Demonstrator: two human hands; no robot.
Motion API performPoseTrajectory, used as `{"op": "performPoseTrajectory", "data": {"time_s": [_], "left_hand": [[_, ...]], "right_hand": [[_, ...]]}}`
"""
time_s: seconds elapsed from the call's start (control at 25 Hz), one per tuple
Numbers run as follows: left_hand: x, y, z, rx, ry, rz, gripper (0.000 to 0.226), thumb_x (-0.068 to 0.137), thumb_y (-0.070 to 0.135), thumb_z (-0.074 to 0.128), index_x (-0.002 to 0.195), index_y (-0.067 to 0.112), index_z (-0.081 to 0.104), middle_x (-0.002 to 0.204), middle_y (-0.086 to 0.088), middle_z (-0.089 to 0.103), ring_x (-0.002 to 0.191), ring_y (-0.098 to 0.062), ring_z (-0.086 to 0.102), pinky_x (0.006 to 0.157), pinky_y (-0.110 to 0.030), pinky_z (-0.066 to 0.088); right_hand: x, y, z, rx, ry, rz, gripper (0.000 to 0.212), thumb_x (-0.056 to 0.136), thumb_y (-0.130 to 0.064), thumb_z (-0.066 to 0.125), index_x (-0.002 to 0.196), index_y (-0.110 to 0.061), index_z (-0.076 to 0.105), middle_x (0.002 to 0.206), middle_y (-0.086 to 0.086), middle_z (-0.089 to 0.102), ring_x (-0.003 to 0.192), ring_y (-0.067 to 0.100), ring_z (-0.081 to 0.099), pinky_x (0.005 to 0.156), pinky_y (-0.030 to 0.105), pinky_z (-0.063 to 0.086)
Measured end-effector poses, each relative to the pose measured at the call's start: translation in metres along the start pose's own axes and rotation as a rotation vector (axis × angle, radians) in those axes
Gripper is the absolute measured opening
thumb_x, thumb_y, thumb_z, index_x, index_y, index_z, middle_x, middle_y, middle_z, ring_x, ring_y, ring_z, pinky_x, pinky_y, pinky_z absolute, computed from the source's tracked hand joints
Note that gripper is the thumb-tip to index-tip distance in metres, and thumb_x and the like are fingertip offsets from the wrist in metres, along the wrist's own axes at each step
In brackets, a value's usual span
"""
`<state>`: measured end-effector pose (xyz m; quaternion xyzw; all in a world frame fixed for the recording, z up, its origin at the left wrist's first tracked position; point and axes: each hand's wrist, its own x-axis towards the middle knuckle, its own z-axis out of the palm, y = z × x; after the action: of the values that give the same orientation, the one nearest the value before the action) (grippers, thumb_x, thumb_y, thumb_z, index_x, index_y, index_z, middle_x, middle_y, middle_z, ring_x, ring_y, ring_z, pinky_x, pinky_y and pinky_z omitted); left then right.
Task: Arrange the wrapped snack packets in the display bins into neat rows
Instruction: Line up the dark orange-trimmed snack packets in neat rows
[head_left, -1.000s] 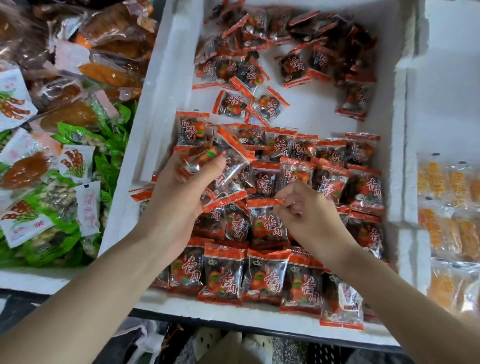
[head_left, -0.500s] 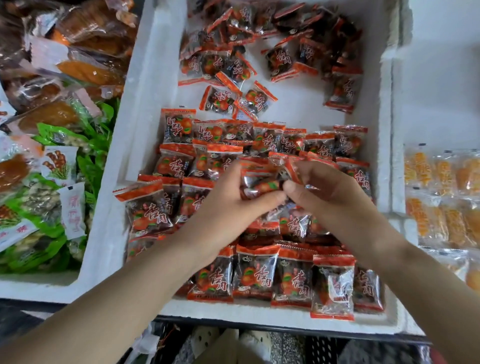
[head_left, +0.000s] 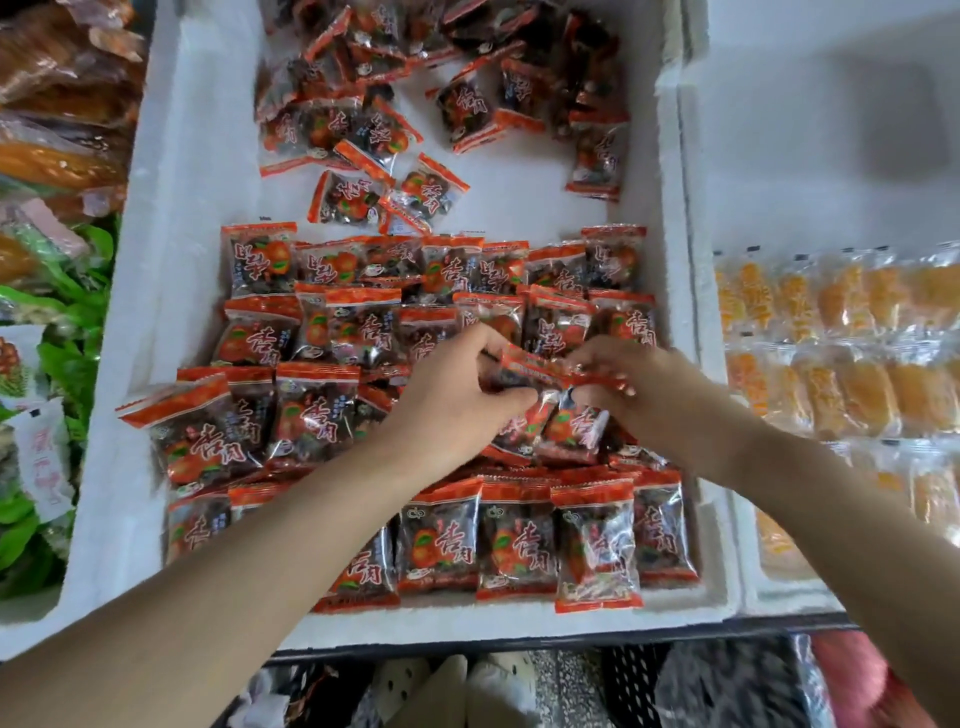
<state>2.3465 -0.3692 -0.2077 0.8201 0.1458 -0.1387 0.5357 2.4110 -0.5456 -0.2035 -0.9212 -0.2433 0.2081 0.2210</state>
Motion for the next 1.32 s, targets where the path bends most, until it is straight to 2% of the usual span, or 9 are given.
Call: {"op": "performPoseTrajectory", "data": {"time_s": [0.12, 0.2, 0.28, 0.48, 0.64, 0.8, 1.04, 1.16, 1.32], "left_hand": [[0.0, 0.001, 0.003, 0.213, 0.006, 0.089, 0.027, 0.085, 0.022, 0.07, 0.102, 0.025, 0.049, 0.098, 0.004, 0.062, 0.073, -0.008, 0.057, 0.063, -0.019, 0.044], [-0.001, 0.002, 0.002, 0.414, 0.041, 0.174, 0.031, 0.087, 0.026, 0.068, 0.11, 0.024, 0.047, 0.113, 0.006, 0.055, 0.091, -0.007, 0.054, 0.074, -0.019, 0.039], [-0.003, 0.003, 0.0, 0.58, 0.073, 0.267, 0.037, 0.089, 0.032, 0.064, 0.119, 0.022, 0.044, 0.127, 0.004, 0.044, 0.11, -0.01, 0.048, 0.083, -0.018, 0.032], [0.001, 0.0, -0.003, 0.901, 0.165, 0.394, 0.043, 0.092, 0.048, 0.051, 0.119, 0.016, 0.041, 0.12, 0.0, 0.049, 0.111, -0.017, 0.048, 0.093, -0.027, 0.038], [0.007, 0.0, 0.0, 0.956, 0.157, 0.37, 0.047, 0.093, 0.052, 0.047, 0.119, 0.014, 0.038, 0.117, -0.001, 0.049, 0.107, -0.018, 0.048, 0.084, -0.023, 0.033], [0.007, -0.001, 0.0, 1.102, 0.151, 0.405, 0.055, 0.095, 0.056, 0.037, 0.127, 0.012, 0.036, 0.125, -0.005, 0.043, 0.116, -0.022, 0.042, 0.098, -0.031, 0.033], [0.027, -0.006, -0.033, 0.95, 0.316, 0.515, 0.048, 0.09, 0.049, 0.029, 0.105, 0.013, 0.057, 0.1, -0.005, 0.056, 0.093, -0.023, 0.056, 0.082, -0.037, 0.047], [0.061, -0.009, -0.065, 0.845, 0.367, 0.413, 0.044, 0.096, 0.046, 0.034, 0.125, 0.015, 0.046, 0.122, -0.003, 0.047, 0.114, -0.02, 0.045, 0.099, -0.034, 0.035], [0.114, -0.026, -0.104, 0.796, 0.468, 0.157, 0.051, 0.097, 0.042, 0.044, 0.137, 0.012, 0.036, 0.135, -0.012, 0.043, 0.124, -0.028, 0.041, 0.101, -0.04, 0.033]], "right_hand": [[0.005, 0.008, 0.008, -0.017, -0.062, -0.08, 0.024, 0.096, -0.02, 0.051, 0.118, -0.02, 0.058, 0.1, 0.001, 0.065, 0.09, 0.023, 0.061, 0.072, 0.031, 0.04], [0.006, 0.013, 0.012, 0.008, -0.041, -0.107, 0.026, 0.096, -0.016, 0.048, 0.119, -0.02, 0.059, 0.102, 0.003, 0.062, 0.096, 0.021, 0.057, 0.08, 0.032, 0.04], [0.005, 0.015, 0.016, -0.023, 0.03, -0.142, 0.028, 0.096, -0.01, 0.047, 0.12, -0.018, 0.061, 0.106, 0.004, 0.058, 0.102, 0.02, 0.052, 0.088, 0.032, 0.04], [0.001, 0.015, 0.019, -0.127, 0.258, -0.29, 0.025, 0.086, 0.001, 0.062, 0.108, -0.01, 0.067, 0.099, 0.005, 0.064, 0.096, 0.027, 0.056, 0.084, 0.035, 0.046], [-0.004, 0.02, 0.019, -0.227, 0.217, -0.354, 0.024, 0.086, -0.021, 0.066, 0.11, -0.016, 0.065, 0.103, 0.0, 0.063, 0.098, 0.022, 0.057, 0.085, 0.027, 0.04], [-0.008, 0.022, 0.015, -0.245, 0.113, -0.331, 0.032, 0.084, -0.029, 0.067, 0.114, -0.018, 0.063, 0.109, -0.003, 0.062, 0.104, 0.018, 0.056, 0.089, 0.03, 0.045], [0.023, -0.003, -0.01, -0.255, 0.288, -0.348, 0.019, 0.093, -0.025, 0.053, 0.108, -0.016, 0.062, 0.103, -0.002, 0.062, 0.095, 0.015, 0.059, 0.083, 0.023, 0.046], [0.076, -0.016, -0.016, -0.217, 0.319, -0.325, 0.023, 0.095, -0.018, 0.052, 0.116, -0.012, 0.058, 0.112, 0.003, 0.058, 0.101, 0.018, 0.055, 0.082, 0.021, 0.039], [0.161, -0.035, -0.006, -0.142, 0.239, -0.148, 0.04, 0.095, -0.025, 0.052, 0.132, -0.012, 0.046, 0.132, 0.008, 0.047, 0.12, 0.025, 0.047, 0.096, 0.03, 0.036]]}}
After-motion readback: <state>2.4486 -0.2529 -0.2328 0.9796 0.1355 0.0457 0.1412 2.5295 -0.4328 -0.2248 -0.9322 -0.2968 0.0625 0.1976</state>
